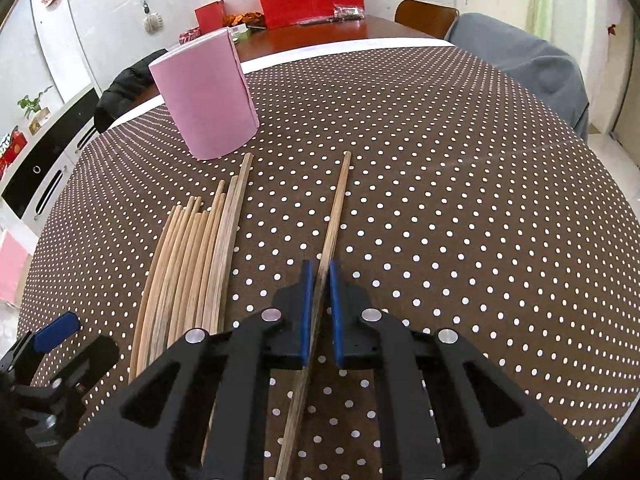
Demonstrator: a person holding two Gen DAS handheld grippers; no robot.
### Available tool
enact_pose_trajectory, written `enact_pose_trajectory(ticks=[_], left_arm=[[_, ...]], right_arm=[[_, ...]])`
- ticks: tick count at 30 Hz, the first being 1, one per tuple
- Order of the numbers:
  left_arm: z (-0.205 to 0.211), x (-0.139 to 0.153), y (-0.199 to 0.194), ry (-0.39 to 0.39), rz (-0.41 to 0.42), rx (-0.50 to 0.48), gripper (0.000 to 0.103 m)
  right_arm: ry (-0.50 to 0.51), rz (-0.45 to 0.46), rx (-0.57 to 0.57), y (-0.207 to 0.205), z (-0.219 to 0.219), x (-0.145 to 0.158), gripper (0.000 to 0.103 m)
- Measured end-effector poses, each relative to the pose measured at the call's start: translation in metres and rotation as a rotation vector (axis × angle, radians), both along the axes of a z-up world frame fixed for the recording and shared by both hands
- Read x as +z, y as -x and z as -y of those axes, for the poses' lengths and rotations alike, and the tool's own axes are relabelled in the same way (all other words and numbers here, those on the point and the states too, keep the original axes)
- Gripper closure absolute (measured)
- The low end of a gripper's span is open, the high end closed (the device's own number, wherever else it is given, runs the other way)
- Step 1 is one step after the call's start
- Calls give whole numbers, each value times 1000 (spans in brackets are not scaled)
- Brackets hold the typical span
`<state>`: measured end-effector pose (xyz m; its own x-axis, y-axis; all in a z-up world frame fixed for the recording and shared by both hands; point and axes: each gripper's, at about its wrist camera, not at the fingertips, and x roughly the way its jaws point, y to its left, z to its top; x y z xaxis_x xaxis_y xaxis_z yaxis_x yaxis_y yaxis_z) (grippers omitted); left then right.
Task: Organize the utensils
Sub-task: 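Close the right tool on one wooden chopstick while the left tool grasps another, then lift the chopsticks upright with both tools and carry them over the pink cup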
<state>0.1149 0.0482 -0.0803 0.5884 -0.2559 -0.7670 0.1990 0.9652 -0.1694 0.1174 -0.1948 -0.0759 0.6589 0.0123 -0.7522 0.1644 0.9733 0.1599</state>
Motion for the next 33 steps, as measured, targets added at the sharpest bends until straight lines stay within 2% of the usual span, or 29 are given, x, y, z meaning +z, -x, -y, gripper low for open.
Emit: enact_pose_trajectory(ticks=[6,10,13,16,18,19,20,21,22,23,27,29,33], left_arm=[[16,-3,-5,-132,-18,42,4],[19,-1,-14,-144,-29,79,4],[27,-1,-27,-204,-45,92,4],[29,0,-38,-198,-75,116,4],[32,1,-44,-193,-65,109,6],[34,3,-46,-191,-36,100,19],[36,7,-48,-189,-10,91,41],[36,7,-44,-185,4,87,55],[38,9,-45,-182,19,82,87],[39,9,-47,-178,30,82,97],[36,11,-56,-128,24,75,98],[30,13,-62,-89,24,79,98],[22,21,-55,-37,63,101,98]], right_arm=[[-32,26,15,15,3,-3,94],[-43,36,24,22,7,-3,94],[-52,37,24,24,7,-2,94],[-51,36,25,23,7,-2,94],[-55,37,24,20,6,-2,94],[-62,38,25,20,7,-1,94],[-66,39,31,21,7,-1,94],[-72,39,38,21,7,0,95],[-79,40,46,20,10,0,95],[-76,38,54,18,11,2,95],[-50,30,79,15,8,5,97],[-76,38,99,15,9,8,97],[-67,78,107,17,9,20,97]])
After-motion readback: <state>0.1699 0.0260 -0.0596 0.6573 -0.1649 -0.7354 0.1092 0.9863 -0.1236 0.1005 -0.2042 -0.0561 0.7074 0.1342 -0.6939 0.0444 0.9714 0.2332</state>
